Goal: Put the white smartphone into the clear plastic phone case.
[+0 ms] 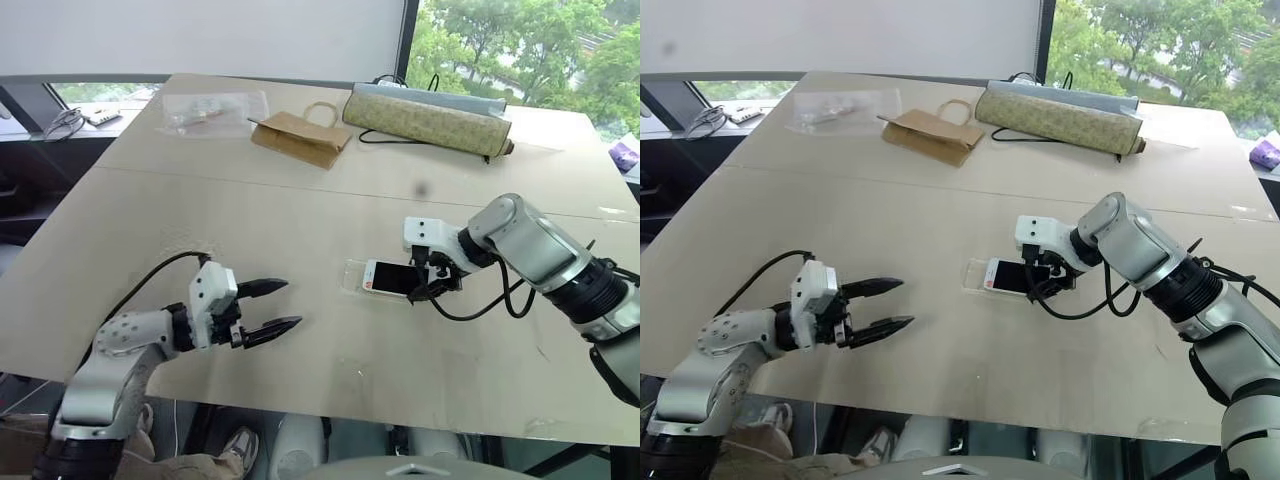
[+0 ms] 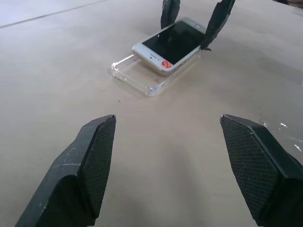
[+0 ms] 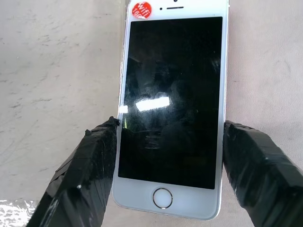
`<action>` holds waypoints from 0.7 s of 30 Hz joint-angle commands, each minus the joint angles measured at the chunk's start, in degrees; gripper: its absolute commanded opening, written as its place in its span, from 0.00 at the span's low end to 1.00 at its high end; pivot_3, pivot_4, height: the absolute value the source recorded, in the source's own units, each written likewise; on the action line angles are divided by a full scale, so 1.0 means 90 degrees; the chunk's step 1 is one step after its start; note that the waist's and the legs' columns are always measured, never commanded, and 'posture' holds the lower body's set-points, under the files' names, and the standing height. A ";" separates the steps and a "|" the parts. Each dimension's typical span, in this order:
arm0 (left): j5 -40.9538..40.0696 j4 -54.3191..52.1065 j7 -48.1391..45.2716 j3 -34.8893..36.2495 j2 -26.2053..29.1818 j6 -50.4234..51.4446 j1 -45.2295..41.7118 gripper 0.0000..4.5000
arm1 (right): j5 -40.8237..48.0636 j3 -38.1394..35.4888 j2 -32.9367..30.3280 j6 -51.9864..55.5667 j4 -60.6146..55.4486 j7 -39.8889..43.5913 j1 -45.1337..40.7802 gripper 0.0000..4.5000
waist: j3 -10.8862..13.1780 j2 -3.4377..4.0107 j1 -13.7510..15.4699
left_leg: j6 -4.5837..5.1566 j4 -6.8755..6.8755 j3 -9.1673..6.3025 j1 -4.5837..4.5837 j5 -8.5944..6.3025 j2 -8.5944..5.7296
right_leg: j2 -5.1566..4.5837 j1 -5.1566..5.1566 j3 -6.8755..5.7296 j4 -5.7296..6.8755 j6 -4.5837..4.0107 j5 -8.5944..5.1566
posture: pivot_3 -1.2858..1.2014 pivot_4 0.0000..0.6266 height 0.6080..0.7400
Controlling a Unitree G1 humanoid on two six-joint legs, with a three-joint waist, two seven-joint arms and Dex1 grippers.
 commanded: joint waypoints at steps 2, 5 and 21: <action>-0.0283 -0.0285 0.0040 0.0265 0.0124 0.0107 0.0056 0.80 | -0.0001 -0.0146 -0.0060 -0.0064 -0.0197 0.0017 -0.0025 0.65 | 0.0001 0.0001 -0.0004 | -0.0001 -0.0001 0.0000 0.0000 0.0000 0.0000 | 0.0000 0.0001 0.0000 0.0000 0.0000 0.0000 | 0.52 0.24 1.00; -0.0312 -0.0313 0.0100 0.0256 0.0129 0.0139 0.0055 0.81 | -0.0013 -0.0136 -0.0055 -0.0092 -0.0188 0.0017 -0.0021 0.65 | 0.0001 0.0001 -0.0003 | -0.0001 -0.0003 0.0001 0.0000 0.0000 0.0000 | 0.0001 0.0000 0.0000 -0.0001 0.0000 0.0000 | 0.52 0.24 1.00; -0.0343 -0.0414 0.0326 0.0080 0.0110 0.0320 -0.0164 0.81 | 0.0001 -0.0178 0.0003 -0.0114 -0.0338 -0.0039 0.0036 0.65 | 0.0001 0.0002 -0.0005 | -0.0003 -0.0005 0.0004 0.0000 0.0001 0.0000 | 0.0001 -0.0001 0.0000 -0.0001 0.0000 0.0000 | 0.52 0.24 1.00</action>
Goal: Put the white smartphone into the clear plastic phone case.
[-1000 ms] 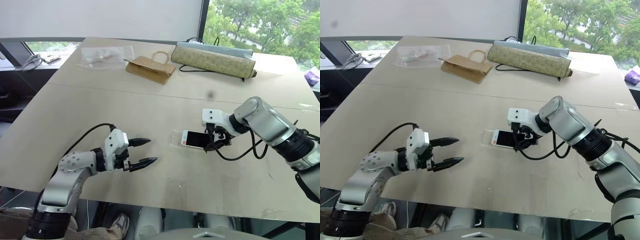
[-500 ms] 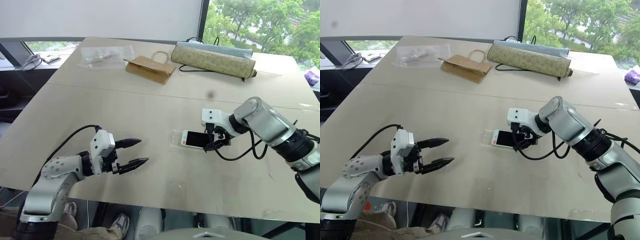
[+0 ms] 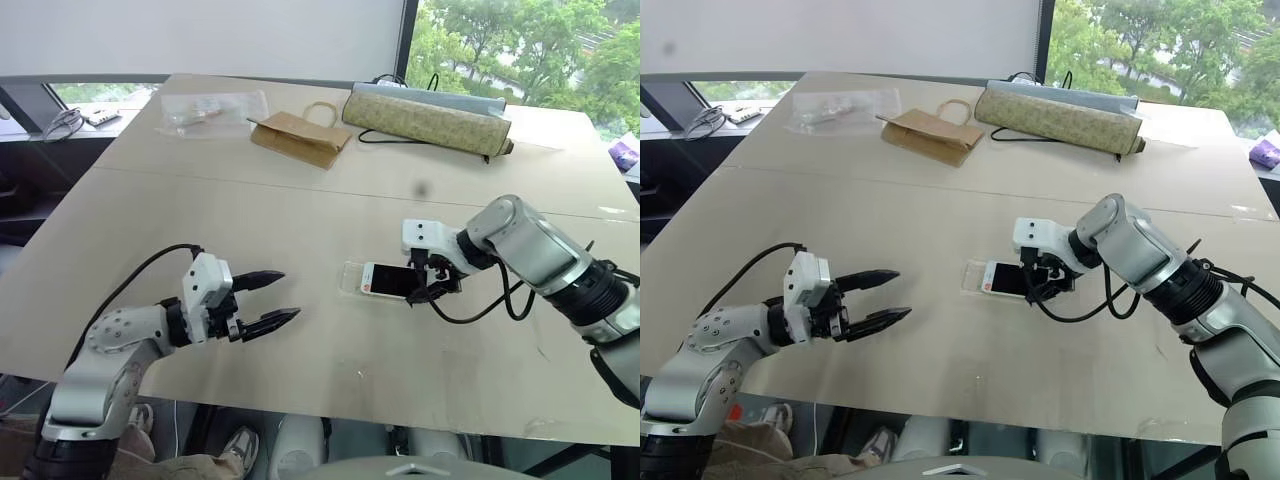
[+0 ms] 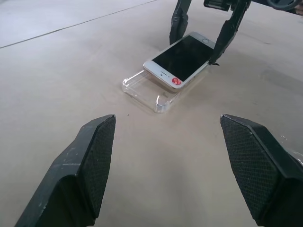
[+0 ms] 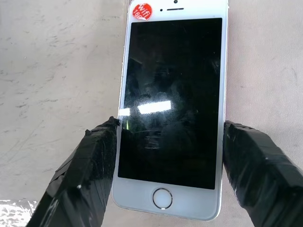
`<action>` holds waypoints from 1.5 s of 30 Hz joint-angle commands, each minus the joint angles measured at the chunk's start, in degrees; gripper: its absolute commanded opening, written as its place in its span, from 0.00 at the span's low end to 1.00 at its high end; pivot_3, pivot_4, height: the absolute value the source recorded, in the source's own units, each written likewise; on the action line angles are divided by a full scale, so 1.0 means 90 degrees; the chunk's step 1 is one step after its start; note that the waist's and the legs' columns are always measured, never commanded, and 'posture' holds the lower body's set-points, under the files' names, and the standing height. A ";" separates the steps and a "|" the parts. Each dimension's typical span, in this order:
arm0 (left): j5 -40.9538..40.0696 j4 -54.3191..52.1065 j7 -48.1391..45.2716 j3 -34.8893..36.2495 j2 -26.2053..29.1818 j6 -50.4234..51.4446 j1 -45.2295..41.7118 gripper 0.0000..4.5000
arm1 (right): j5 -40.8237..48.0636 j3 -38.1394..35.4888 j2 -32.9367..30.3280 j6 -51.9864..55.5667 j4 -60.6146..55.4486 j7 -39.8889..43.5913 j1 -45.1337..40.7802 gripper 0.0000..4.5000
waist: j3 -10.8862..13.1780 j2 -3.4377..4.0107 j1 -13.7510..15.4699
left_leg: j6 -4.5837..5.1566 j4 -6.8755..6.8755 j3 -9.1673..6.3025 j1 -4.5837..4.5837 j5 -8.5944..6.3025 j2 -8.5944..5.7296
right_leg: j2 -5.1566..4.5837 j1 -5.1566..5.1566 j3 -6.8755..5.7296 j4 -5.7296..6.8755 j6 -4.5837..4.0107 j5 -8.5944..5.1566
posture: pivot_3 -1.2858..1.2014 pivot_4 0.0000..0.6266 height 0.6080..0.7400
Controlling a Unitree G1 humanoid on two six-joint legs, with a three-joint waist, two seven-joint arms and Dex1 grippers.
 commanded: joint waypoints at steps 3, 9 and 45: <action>-0.0112 -0.0240 0.0013 0.0061 0.0061 0.0039 -0.0057 0.81 | 0.0012 -0.0242 0.0064 -0.0083 -0.0171 -0.0156 -0.0008 0.65 | 0.0000 0.0000 0.0000 | -0.0002 -0.0001 0.0000 0.0000 0.0001 0.0000 | 0.0000 -0.0001 0.0000 0.0000 0.0000 0.0000 | 0.52 0.24 1.00; -0.0092 -0.0240 -0.0014 0.0051 0.0059 0.0045 -0.0070 0.81 | 0.0005 -0.0291 0.0069 -0.0539 -0.0083 -0.0152 0.0017 0.88 | 0.0000 0.0001 0.0003 | -0.0002 -0.0001 0.0001 0.0000 0.0001 0.0000 | 0.0000 -0.0001 0.0000 -0.0001 0.0000 0.0000 | 0.52 0.24 1.00; 0.0885 0.2078 -0.0674 -0.1660 -0.0407 -0.0213 -0.2250 0.02 | 0.1188 -0.1991 0.0971 0.0120 -0.1917 -0.2421 0.1652 0.00 | -0.0001 -0.0002 0.0019 | -0.0005 0.0010 -0.0011 -0.0047 0.0003 -0.0006 | 0.0005 -0.0029 -0.0004 0.0000 0.0003 0.0002 | 0.52 0.24 1.00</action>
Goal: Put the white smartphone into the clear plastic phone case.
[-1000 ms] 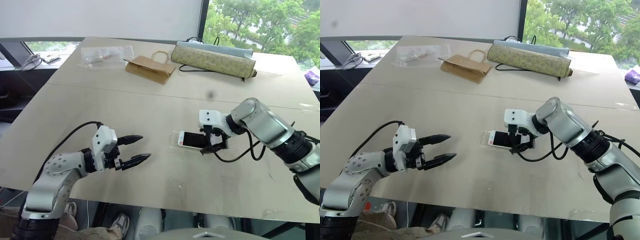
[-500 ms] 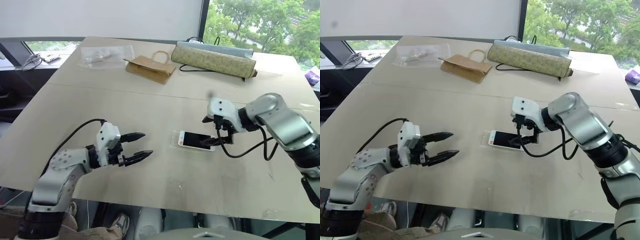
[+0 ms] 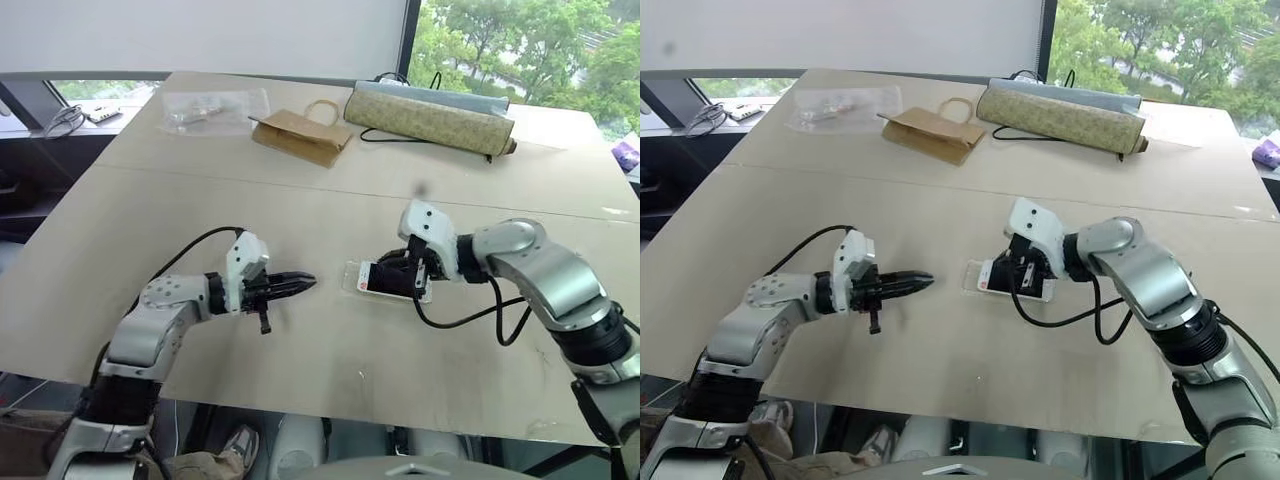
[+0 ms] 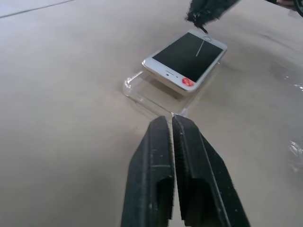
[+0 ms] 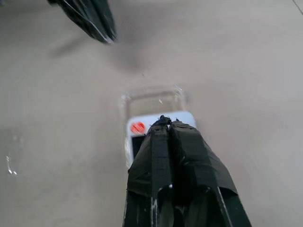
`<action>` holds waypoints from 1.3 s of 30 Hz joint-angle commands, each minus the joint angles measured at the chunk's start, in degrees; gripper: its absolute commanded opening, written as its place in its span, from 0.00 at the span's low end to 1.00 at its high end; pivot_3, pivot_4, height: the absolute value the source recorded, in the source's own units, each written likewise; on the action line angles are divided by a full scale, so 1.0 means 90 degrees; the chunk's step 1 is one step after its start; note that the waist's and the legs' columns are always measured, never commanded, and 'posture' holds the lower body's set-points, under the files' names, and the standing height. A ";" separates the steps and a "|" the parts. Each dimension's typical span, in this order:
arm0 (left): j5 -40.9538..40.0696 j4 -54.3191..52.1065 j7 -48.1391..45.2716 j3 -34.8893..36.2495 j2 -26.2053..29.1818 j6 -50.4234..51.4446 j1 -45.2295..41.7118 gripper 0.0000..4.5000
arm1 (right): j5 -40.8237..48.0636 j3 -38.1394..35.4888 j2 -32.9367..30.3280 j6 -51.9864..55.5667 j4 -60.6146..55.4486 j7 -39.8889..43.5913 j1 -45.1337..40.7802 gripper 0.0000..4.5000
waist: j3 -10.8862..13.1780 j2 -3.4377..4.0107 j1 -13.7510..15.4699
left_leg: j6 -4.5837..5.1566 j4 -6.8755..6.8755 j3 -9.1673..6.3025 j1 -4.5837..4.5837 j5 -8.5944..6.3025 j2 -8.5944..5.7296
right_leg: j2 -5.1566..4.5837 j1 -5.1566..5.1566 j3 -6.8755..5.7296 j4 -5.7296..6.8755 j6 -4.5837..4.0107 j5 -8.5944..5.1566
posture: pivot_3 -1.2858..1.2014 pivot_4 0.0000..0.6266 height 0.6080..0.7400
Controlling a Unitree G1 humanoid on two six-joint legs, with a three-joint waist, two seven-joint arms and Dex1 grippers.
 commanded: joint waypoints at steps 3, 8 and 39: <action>0.0440 0.0582 -0.0161 -0.0366 -0.0219 -0.0409 -0.0436 0.02 | -0.0182 0.0126 0.0036 -0.0419 0.0025 -0.0322 0.0101 0.00 | -0.0001 -0.0001 -0.0009 | 0.0000 0.0000 0.0000 0.0001 0.0000 0.0000 | 0.0001 -0.0001 0.0000 0.0001 0.0000 0.0000 | 0.52 0.24 1.00; 0.0752 0.1036 -0.0238 -0.0552 -0.0357 -0.0661 -0.0669 0.02 | -0.0322 0.0385 0.0080 -0.0574 0.0080 -0.0426 0.0130 0.00 | -0.0001 -0.0001 -0.0010 | 0.0000 -0.0001 0.0000 -0.0004 0.0000 0.0000 | 0.0002 -0.0004 0.0000 -0.0001 0.0000 0.0000 | 0.52 0.24 1.00; 0.1496 0.1375 0.0191 -0.0765 -0.0808 -0.0887 -0.0791 0.02 | -0.0020 0.0378 0.0426 -0.0389 0.0178 -0.0112 0.0026 0.00 | -0.0011 -0.0005 -0.0003 | 0.0023 -0.0001 -0.0007 0.0076 -0.0013 0.0001 | 0.0002 0.0071 0.0001 0.0011 -0.0001 0.0000 | 0.52 0.24 1.00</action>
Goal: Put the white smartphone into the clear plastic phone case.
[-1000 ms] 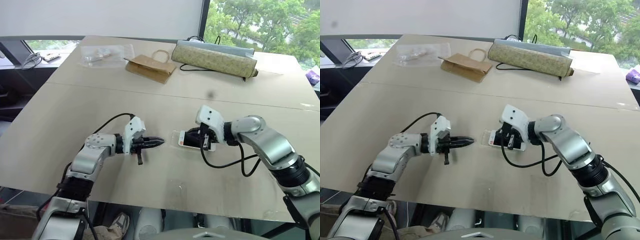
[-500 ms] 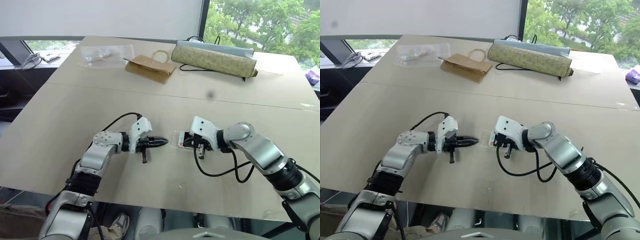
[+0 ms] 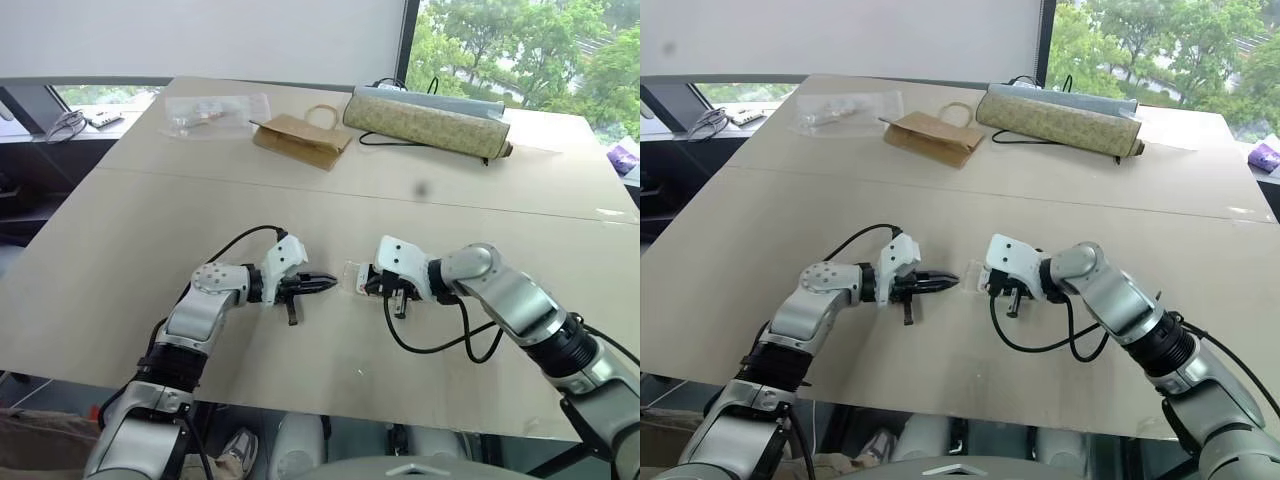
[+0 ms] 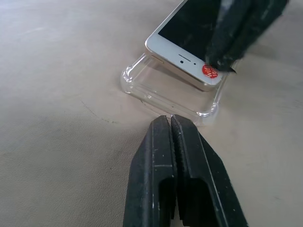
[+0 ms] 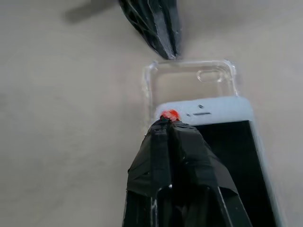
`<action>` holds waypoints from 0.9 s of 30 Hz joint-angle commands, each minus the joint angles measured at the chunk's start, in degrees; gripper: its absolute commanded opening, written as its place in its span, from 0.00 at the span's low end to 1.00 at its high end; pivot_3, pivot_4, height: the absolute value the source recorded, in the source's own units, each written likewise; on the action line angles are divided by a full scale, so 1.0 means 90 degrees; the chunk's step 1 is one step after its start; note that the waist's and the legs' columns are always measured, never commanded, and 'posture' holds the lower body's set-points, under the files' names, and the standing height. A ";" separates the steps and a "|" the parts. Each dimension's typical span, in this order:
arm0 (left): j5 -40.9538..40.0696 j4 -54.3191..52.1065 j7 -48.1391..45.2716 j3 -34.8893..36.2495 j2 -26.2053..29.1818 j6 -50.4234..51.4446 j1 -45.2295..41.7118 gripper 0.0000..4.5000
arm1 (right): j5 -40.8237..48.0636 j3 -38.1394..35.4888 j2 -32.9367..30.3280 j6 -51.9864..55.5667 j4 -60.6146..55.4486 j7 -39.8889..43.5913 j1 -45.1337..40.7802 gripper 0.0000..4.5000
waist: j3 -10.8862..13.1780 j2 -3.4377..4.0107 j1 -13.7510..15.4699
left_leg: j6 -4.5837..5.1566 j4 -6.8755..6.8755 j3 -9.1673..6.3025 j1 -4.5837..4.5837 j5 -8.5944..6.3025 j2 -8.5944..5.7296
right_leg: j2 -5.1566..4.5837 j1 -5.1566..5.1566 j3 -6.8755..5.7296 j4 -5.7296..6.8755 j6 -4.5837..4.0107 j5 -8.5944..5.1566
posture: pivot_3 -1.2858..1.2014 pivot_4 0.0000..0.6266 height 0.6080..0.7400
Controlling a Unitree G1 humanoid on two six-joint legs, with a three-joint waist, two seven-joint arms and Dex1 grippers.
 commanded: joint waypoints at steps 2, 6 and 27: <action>0.0062 -0.0092 0.0155 -0.0030 -0.0059 0.0090 0.0067 0.02 | 0.0543 -0.0765 -0.0010 0.0360 -0.0594 0.0039 -0.0351 0.00 | 0.0001 0.0001 0.0005 | 0.0000 0.0001 0.0001 -0.0001 0.0000 0.0000 | -0.0001 0.0000 0.0000 0.0000 0.0000 0.0000 | 0.52 0.24 1.00; 0.0067 -0.0143 0.0237 -0.0042 -0.0109 0.0161 0.0073 0.02 | 0.0579 -0.0892 0.0026 0.0419 -0.0474 -0.0130 -0.0557 0.00 | 0.0000 0.0000 0.0008 | 0.0001 0.0000 -0.0001 -0.0001 -0.0001 -0.0001 | -0.0002 0.0000 -0.0001 -0.0001 0.0000 0.0000 | 0.52 0.24 1.00; 0.0026 -0.0577 0.0578 -0.0013 -0.0127 0.0572 0.0164 0.02 | -0.0520 0.0495 -0.0135 -0.0227 0.0930 0.0215 -0.0452 0.00 | -0.0002 -0.0002 -0.0003 | -0.0001 -0.0002 0.0002 0.0000 0.0000 -0.0001 | -0.0002 -0.0001 0.0001 -0.0002 0.0000 0.0000 | 0.52 0.24 1.00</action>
